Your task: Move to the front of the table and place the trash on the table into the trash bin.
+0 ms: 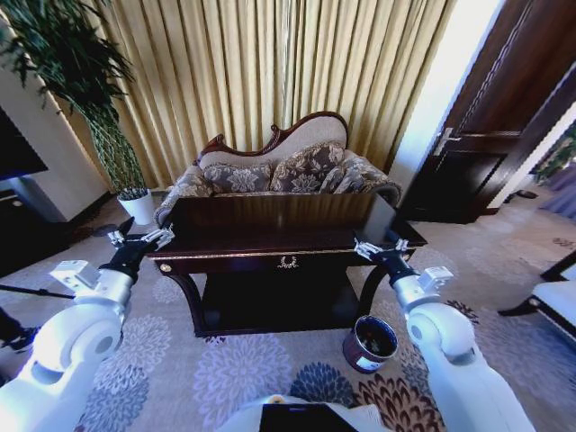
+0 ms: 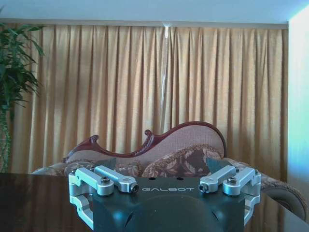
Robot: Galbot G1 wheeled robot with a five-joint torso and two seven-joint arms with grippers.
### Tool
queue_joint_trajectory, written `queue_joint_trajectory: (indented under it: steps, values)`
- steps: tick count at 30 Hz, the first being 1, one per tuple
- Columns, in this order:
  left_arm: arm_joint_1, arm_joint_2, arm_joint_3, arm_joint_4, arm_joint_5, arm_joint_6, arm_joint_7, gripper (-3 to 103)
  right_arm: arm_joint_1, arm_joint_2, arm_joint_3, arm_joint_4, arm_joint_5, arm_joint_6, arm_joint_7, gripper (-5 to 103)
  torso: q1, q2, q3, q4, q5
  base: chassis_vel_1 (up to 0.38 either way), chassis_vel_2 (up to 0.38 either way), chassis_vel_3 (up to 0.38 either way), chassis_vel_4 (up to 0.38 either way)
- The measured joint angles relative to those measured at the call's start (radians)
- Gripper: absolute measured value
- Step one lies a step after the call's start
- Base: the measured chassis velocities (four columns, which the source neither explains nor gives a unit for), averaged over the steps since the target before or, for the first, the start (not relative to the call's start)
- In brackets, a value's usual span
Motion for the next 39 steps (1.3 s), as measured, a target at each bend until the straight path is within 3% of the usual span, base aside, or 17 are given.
queue_joint_trajectory:
  steps: [2,8,24,39]
  values:
    - [0.004,0.0,0.0,0.0,0.004,0.004,0.0,100,-0.006,-0.001,0.0,0.031,0.001,-0.051,0.0,100,0.0,0.0,0.0,0.0,-0.0001,0.0,0.0,0.0,0.0]
    - [0.002,0.007,-0.002,-0.002,0.012,0.005,0.0,100,-0.027,-0.005,-0.002,0.061,0.022,-0.111,-0.001,100,0.0,0.0,0.0,0.0,0.0001,0.0,0.0,0.0,0.0]
    - [0.01,0.002,0.007,-0.024,0.007,0.033,-0.018,100,-0.046,0.006,-0.006,0.071,0.041,-0.118,-0.001,100,0.0,0.0,0.0,-0.0001,0.0001,0.021,-0.018,-0.014,0.017]
    - [0.021,-0.004,0.024,-0.047,0.002,0.06,-0.053,100,-0.044,0.022,-0.009,0.075,0.043,-0.105,0.026,100,0.0,0.0,0.0,0.0001,0.0001,0.141,-0.14,-0.144,0.152]
